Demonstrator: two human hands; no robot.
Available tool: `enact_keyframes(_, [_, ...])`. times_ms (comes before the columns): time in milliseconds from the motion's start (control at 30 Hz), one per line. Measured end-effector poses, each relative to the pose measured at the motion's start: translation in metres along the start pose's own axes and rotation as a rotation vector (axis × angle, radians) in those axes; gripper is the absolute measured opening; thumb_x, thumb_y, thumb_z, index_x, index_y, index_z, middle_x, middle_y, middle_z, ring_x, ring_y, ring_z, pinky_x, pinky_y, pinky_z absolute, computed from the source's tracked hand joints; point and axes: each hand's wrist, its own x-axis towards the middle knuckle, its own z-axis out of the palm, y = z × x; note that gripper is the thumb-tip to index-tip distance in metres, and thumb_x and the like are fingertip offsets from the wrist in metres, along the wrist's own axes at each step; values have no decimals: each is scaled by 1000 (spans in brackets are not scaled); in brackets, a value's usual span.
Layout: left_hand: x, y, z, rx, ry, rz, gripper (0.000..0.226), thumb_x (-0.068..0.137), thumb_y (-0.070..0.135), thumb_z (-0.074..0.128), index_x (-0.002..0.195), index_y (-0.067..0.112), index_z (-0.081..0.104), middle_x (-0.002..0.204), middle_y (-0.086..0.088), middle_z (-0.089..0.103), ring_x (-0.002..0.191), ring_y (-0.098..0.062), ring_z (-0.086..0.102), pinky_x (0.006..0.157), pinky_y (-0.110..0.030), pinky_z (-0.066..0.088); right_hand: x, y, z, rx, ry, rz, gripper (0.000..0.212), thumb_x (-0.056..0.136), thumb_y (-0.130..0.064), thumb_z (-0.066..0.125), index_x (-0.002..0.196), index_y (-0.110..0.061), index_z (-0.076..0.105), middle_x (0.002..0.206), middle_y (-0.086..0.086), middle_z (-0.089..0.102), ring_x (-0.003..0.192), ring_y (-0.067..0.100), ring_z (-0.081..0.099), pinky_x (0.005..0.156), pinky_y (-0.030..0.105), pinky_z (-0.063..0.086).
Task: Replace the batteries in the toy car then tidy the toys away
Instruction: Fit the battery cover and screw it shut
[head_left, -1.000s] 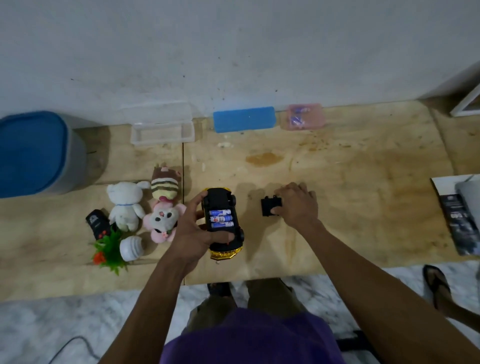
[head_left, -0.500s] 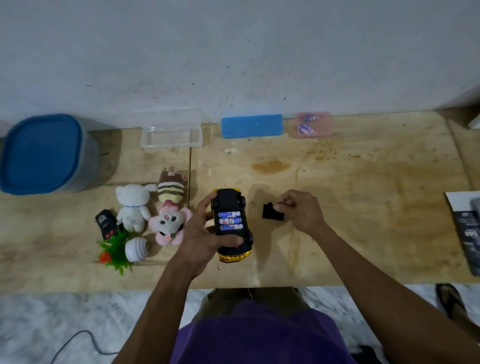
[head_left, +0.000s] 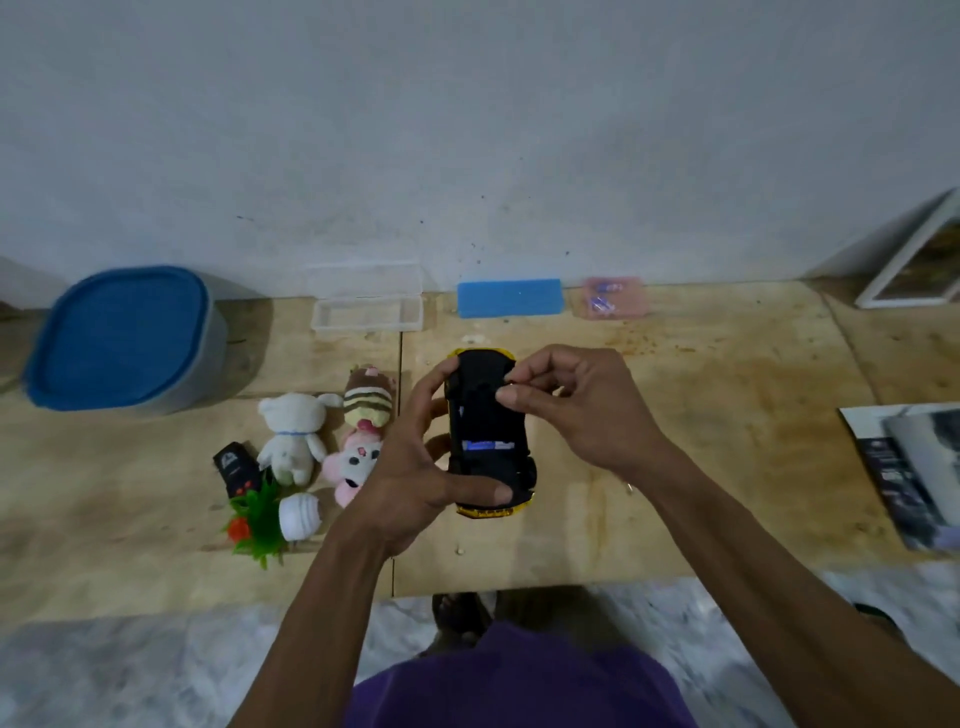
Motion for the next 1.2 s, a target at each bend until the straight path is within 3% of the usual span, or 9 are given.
enact_keyframes(100, [-11, 3, -6, 0, -26, 19, 121, 53, -16, 90, 145, 44, 39, 142, 4, 51, 121, -23, 61, 88, -53, 59, -9, -4, 10, -18, 8, -10, 12, 77, -16, 85, 84, -12, 75, 80, 0, 75, 67, 4, 63, 64, 10, 45])
enact_keyframes(367, [-19, 9, -13, 29, -24, 60, 123, 51, -16, 90, 145, 44, 39, 140, 2, 52, 116, -21, 63, 82, -42, 61, -13, -8, 20, -17, 20, -6, 12, 76, -16, 85, 82, -15, 75, 78, -1, 75, 65, 2, 62, 61, 8, 44])
enact_keyframes(500, [-16, 13, -11, 24, -20, 56, 123, 51, -15, 91, 145, 45, 39, 140, 2, 51, 117, -24, 62, 86, -50, 60, -9, -11, 19, -32, 33, -7, 12, 76, -17, 85, 82, -15, 75, 77, -3, 75, 64, 0, 62, 60, 6, 42])
enact_keyframes(733, [-12, 16, -11, 13, -16, 42, 124, 50, -18, 89, 144, 47, 41, 142, 5, 50, 119, -22, 61, 89, -54, 59, -6, -11, 20, 20, 66, 10, 12, 76, -16, 85, 83, -13, 76, 81, 3, 77, 67, 3, 65, 61, 8, 44])
enact_keyframes(900, [-13, 19, -15, 19, -14, 46, 124, 50, -19, 89, 145, 44, 40, 142, 4, 49, 119, -25, 60, 87, -55, 59, -5, -12, 26, 28, 97, 2, 11, 76, -17, 85, 82, -16, 76, 74, -6, 74, 66, 0, 65, 59, 7, 43])
enact_keyframes(1200, [-16, 17, -17, 2, -32, 46, 123, 51, -19, 89, 145, 45, 41, 143, 4, 49, 122, -26, 59, 89, -59, 57, -10, -13, 30, -57, 71, -42, 12, 77, -21, 84, 82, -24, 74, 78, -10, 73, 69, -2, 63, 63, 10, 45])
